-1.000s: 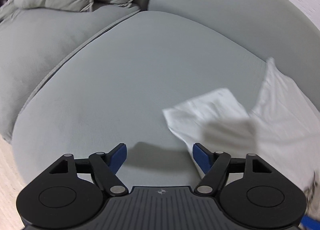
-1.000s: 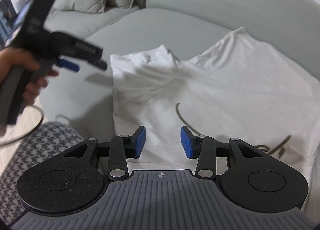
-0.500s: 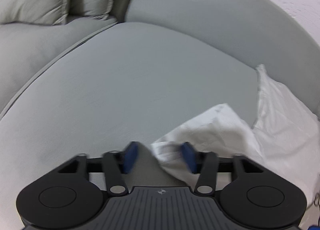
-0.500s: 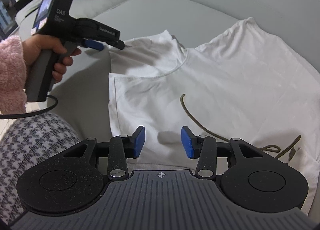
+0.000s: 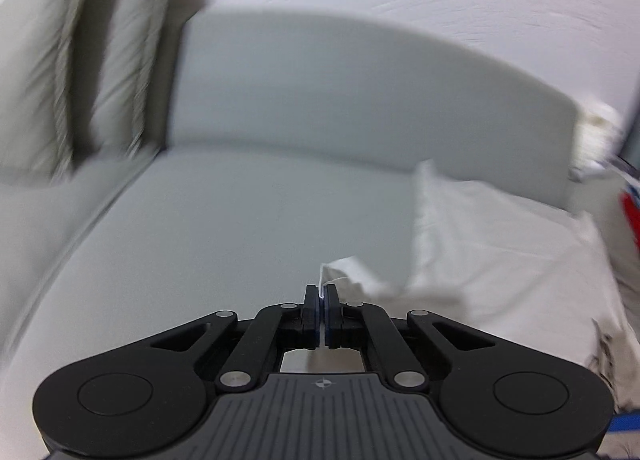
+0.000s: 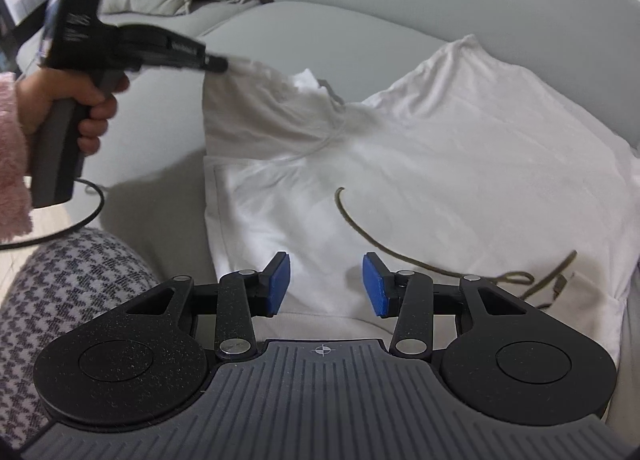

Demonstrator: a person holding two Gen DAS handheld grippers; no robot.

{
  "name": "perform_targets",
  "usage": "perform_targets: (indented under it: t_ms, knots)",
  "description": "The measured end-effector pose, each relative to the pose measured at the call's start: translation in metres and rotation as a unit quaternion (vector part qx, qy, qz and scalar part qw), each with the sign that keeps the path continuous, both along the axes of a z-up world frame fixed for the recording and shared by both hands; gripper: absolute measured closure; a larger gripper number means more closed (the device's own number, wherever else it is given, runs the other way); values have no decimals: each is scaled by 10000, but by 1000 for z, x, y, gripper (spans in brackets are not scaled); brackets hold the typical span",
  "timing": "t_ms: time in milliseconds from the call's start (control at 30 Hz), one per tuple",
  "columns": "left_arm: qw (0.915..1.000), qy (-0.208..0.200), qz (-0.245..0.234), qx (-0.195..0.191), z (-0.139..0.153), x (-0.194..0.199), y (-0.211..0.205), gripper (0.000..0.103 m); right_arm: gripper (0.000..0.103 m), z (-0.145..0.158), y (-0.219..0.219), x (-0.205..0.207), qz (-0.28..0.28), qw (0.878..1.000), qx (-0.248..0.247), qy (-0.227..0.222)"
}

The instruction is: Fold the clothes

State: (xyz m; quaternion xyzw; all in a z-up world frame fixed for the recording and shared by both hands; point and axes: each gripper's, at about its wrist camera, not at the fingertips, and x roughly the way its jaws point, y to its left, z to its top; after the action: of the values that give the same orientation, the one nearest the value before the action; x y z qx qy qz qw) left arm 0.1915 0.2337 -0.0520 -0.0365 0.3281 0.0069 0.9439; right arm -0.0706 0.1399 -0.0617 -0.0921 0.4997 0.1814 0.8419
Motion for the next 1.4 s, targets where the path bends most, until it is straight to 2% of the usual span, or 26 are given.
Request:
perform_targets:
  t_ms: [67,200,300,333,433,467,533,567,700,800,833,900,933,967,1033,1067,1133,1233,1300,1400]
  knots:
    - [9991,-45,-377,180,6,-3,-23,103,56,3,-5,-2,-78,10000,22,-13]
    - [9926,141,-1129,428,3,-15,-72,103,56,9,-19,-9,-281,9996,65,-49]
    - [9804,567,-1810,529,-11,-25,-109,103,56,13,-31,-15,-439,9990,85,-73]
    - [9769,750,-1902,614,-15,-24,-114,102,55,14,-34,-16,-472,9988,87,-73]
    - [9652,1320,-2078,877,-25,-22,-128,87,55,15,-46,-20,-648,9979,85,-42]
    - [9604,1509,-2134,964,-28,-21,-133,75,55,15,-49,-21,-684,9976,97,-34]
    - [9626,1730,-1964,706,-23,-22,-125,57,51,18,-55,-23,-741,9972,135,-39]
    - [9643,1739,-1917,564,-19,-23,-118,56,51,19,-57,-24,-761,9970,151,-59]
    - [9753,1567,-1556,-11,-6,-25,-87,60,50,19,-70,-27,-820,9963,220,-102]
    - [9841,1455,-981,-261,-2,-10,-63,85,58,13,-74,-23,-770,9968,217,-91]
    - [9840,1491,-920,-318,-5,-2,-59,95,64,11,-74,-20,-748,9969,198,-121]
    - [9817,1620,-935,-367,-16,15,-55,98,71,7,-76,-16,-703,9972,161,-182]
    - [9784,1750,-1058,-304,-24,23,-60,101,71,3,-78,-12,-760,9969,108,-177]
    - [9745,1886,-1193,-232,-32,29,-65,101,71,-1,-80,-8,-836,9964,48,-164]
    - [9567,2582,-1331,179,-65,42,-75,101,71,-7,-88,-5,-1025,9945,-135,-174]
    - [9524,2731,-1322,279,-71,43,-75,101,71,-11,-93,-3,-1121,9933,-229,-181]
    - [9507,2821,-1230,381,-83,43,-74,101,67,-21,-107,-4,-1334,9902,-406,-75]
    - [9552,2678,-1179,453,-69,38,-79,99,64,-38,-126,-11,-1328,9889,-527,412]
    - [9576,2502,-1291,607,-54,29,-87,99,65,-29,-132,-18,-1343,9889,-462,445]
    - [9582,2216,-1754,457,-32,10,-110,99,66,-3,-141,-38,-1352,9904,-231,189]
